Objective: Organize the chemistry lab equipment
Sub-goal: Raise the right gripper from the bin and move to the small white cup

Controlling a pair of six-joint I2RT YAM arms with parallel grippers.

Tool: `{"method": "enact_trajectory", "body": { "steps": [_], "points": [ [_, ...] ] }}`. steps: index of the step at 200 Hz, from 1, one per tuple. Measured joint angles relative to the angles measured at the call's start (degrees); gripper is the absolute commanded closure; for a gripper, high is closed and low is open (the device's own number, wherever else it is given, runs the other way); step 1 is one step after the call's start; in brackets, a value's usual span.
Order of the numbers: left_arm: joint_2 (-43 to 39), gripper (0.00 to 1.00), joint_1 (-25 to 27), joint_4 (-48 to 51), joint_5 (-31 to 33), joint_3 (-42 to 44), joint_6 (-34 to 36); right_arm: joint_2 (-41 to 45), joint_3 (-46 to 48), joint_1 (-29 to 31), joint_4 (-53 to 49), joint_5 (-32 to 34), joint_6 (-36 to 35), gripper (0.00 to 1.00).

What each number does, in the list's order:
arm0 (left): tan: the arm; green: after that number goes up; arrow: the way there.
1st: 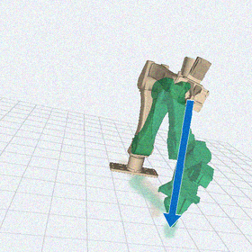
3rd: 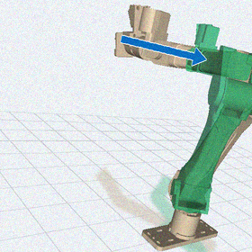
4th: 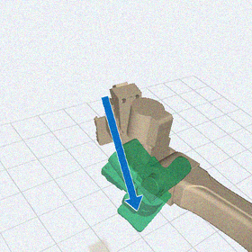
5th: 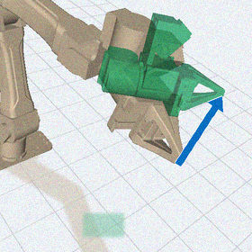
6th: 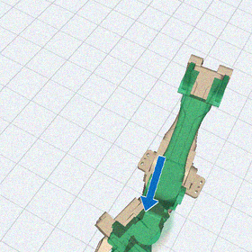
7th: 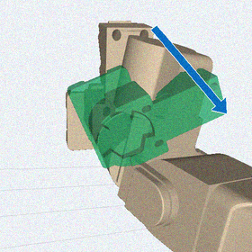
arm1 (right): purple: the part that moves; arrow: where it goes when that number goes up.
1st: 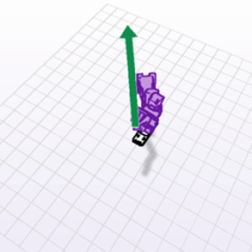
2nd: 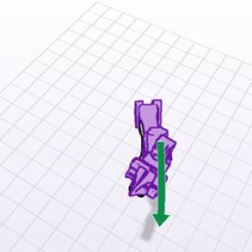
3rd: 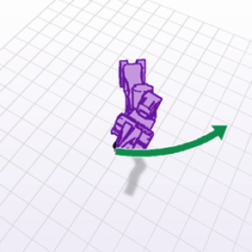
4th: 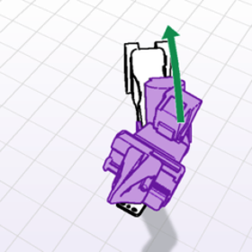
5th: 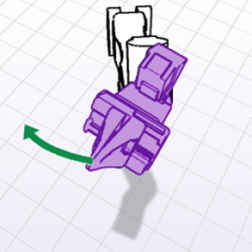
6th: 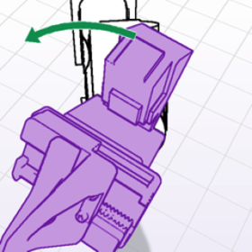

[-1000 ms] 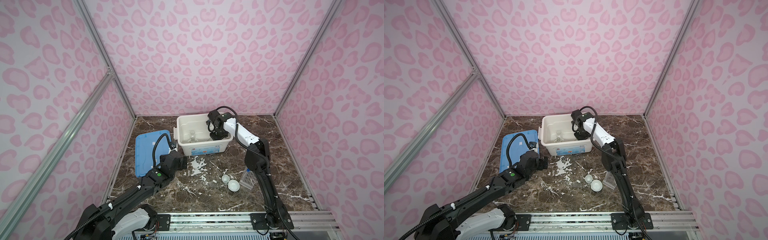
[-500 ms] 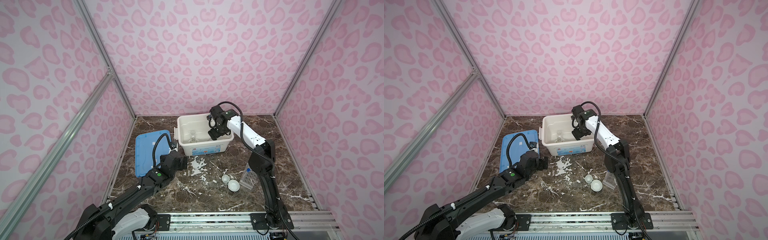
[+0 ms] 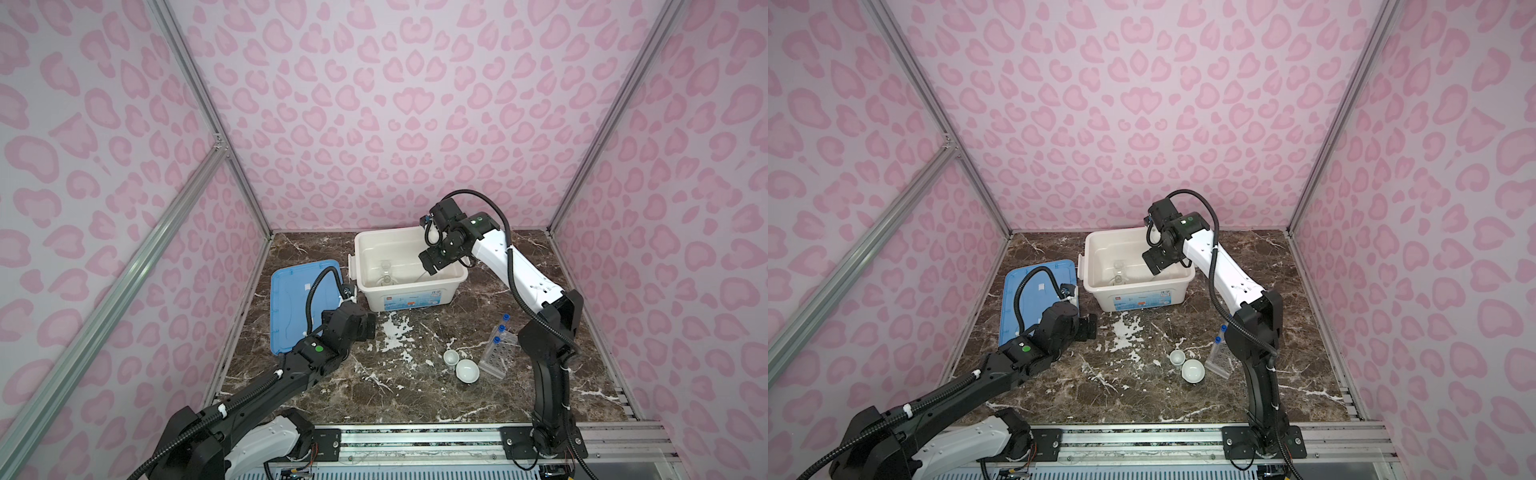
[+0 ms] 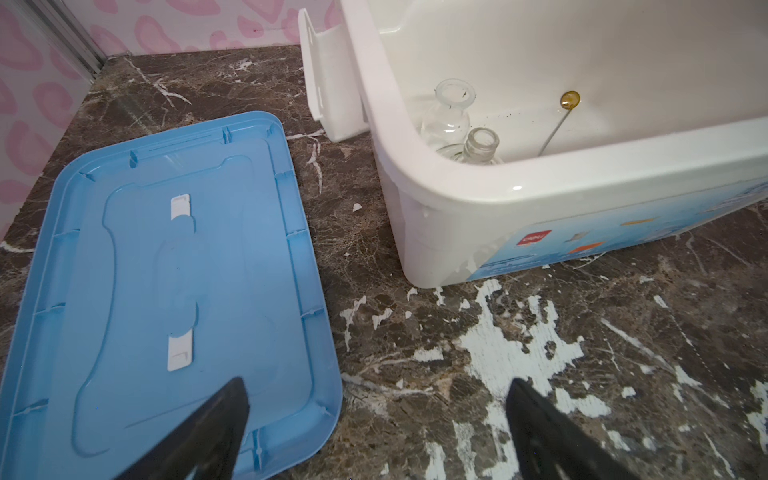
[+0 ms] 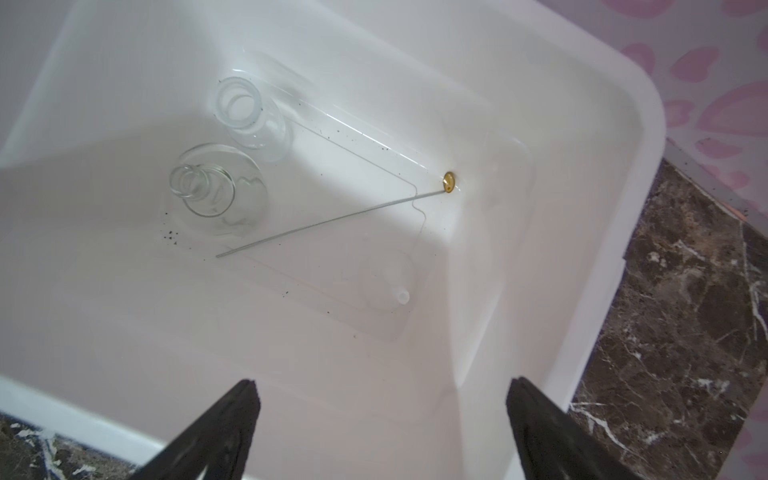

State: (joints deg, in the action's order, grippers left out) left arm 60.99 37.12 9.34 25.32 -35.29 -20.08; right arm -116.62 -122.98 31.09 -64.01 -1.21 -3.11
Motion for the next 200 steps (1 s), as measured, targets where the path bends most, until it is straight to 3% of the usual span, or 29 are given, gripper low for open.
{"method": "enact_trajectory", "body": {
  "steps": [49, 139, 200],
  "points": [
    [0.0, 0.02, 0.0, 0.0, 0.0, 0.0, 0.0, 9.7, 10.2, 1.3, 1.5, -1.3, 0.6, 0.13],
    [-1.4, 0.03, 0.0, 0.0, 0.0, 0.4, -0.4, 26.1, 35.6, 10.9, -0.1, 2.7, 5.5, 0.13],
    [-1.3, 0.03, 0.0, 0.0, 0.0, 0.4, -0.9, 28.3, 49.8, 15.0, 2.9, 2.8, 12.0, 0.19]
  ]
}}
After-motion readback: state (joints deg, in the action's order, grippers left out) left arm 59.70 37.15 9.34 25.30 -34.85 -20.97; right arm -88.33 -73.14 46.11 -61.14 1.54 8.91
